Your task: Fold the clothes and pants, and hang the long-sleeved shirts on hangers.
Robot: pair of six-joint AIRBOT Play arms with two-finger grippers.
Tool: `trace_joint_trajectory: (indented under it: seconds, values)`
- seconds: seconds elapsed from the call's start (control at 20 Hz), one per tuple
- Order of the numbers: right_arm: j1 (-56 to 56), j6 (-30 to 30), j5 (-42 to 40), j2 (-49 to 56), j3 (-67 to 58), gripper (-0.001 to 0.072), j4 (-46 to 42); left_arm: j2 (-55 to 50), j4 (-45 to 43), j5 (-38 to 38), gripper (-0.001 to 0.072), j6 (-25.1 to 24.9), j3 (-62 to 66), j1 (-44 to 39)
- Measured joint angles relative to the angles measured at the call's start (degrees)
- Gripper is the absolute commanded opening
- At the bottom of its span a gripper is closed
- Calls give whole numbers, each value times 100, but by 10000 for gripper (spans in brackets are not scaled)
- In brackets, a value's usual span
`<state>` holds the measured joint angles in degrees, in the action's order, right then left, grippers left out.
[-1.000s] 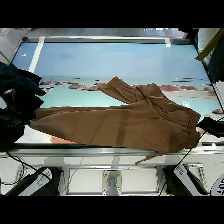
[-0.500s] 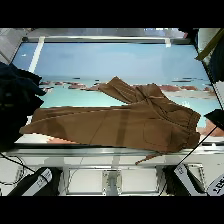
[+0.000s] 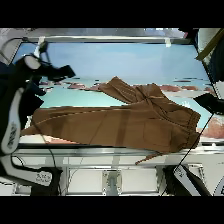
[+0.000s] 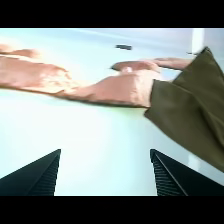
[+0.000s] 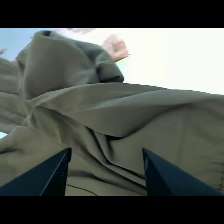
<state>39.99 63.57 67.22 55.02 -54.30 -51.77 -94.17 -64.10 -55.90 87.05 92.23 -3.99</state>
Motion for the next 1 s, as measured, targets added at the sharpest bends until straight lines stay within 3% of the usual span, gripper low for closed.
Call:
trace_joint_trajectory:
  seconds: [0.05, 0.35, 0.75, 1.0]
  values:
    - [-105, 0, -9, 11, -2, 488, 9, -391, 234, -31, 581, 11, 328, -157]
    - [-437, -4, -22, 42, -2, 488, 24, -1893, 1307, -420, 564, 11, 1438, -560]
    - [-496, -7, -24, 46, -2, 488, 37, -2369, 863, -599, 542, -87, 1626, -883]
    - [-498, -4, -15, 46, -2, 488, 46, -2524, 769, -170, 507, -90, 1639, -1172]
